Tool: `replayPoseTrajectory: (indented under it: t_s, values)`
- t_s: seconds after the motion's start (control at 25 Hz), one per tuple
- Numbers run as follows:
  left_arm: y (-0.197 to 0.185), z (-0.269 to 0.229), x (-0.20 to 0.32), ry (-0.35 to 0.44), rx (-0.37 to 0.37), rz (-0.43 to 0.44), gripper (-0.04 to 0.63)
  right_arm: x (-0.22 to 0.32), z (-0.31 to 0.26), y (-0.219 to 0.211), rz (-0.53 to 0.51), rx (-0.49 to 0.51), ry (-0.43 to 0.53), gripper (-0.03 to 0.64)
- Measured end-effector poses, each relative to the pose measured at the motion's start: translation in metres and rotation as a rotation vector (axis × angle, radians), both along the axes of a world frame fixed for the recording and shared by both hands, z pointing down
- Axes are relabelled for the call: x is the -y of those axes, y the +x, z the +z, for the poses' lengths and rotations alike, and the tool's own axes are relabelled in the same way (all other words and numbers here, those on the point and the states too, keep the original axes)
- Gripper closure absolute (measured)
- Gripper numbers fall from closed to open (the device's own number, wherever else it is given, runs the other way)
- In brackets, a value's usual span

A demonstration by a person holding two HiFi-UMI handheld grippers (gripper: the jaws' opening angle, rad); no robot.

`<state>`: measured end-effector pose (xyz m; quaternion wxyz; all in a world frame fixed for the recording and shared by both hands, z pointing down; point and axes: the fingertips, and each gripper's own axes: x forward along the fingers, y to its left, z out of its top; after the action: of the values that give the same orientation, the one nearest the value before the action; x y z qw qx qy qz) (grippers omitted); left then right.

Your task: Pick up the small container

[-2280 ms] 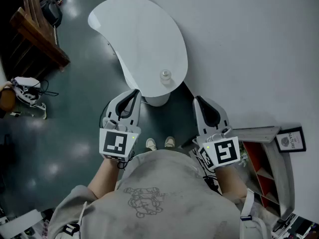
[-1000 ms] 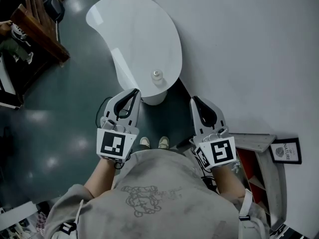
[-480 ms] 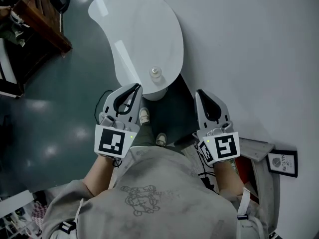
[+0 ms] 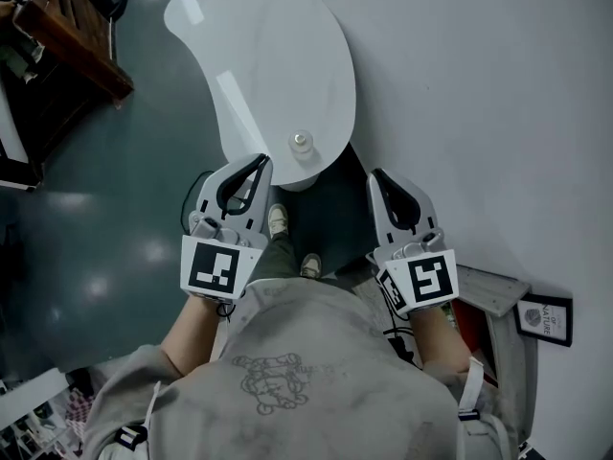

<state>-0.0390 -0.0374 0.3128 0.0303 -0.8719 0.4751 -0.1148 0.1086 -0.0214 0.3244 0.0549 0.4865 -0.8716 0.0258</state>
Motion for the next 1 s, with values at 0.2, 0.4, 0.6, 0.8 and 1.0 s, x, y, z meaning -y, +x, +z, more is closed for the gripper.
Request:
replayPoseTrajectory:
  t_s: [0.2, 0.4, 0.6, 0.8, 1.0]
  values:
    - [-0.008, 0.006, 0.023, -0.008, -0.016, 0.023, 0.577, 0.020, 0.002, -0.015, 0.004, -0.012, -0.006, 0.583]
    - [-0.021, 0.008, 0.057, -0.011, -0.034, 0.047, 0.577, 0.052, 0.004, -0.031, 0.016, -0.024, -0.014, 0.583]
    - [-0.037, 0.012, 0.096, -0.014, -0.039, 0.085, 0.577, 0.091, 0.004, -0.052, 0.031, -0.029, -0.019, 0.583]
    - [-0.049, 0.019, 0.127, -0.037, -0.047, 0.122, 0.577, 0.120, 0.004, -0.070, 0.053, -0.040, -0.028, 0.583]
    - [-0.057, 0.018, 0.152, -0.033, -0.051, 0.151, 0.577, 0.142, -0.006, -0.083, 0.077, -0.050, -0.004, 0.583]
